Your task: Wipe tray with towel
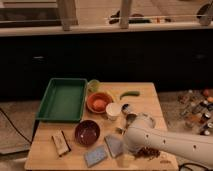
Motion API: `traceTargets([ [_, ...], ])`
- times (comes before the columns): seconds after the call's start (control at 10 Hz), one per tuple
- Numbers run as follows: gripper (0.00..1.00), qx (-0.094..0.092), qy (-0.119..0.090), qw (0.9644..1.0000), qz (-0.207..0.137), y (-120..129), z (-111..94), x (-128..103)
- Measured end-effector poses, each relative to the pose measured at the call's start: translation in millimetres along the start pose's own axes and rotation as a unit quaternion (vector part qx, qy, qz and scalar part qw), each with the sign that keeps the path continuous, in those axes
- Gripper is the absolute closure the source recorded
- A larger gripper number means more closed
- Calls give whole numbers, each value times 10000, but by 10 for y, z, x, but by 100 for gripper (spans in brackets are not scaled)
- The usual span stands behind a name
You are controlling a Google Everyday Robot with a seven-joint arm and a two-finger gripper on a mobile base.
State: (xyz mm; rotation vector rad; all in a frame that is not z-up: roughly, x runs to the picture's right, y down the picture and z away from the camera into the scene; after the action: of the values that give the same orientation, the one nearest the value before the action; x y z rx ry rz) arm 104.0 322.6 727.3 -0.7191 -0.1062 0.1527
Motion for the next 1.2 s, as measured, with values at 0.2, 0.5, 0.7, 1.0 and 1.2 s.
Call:
traceTargets([
  [0.2, 20, 16, 11, 9999, -120, -5, 41, -39],
  [0.5, 20, 55, -8, 9997, -245, -35, 70, -87],
  [0.7, 20, 60, -39, 9994, -334, -59, 97, -126],
  [1.0, 20, 11, -76, 9988, -489, -84, 160, -211],
  [1.2, 20, -55, -107, 9983, -568, -87, 227, -239],
])
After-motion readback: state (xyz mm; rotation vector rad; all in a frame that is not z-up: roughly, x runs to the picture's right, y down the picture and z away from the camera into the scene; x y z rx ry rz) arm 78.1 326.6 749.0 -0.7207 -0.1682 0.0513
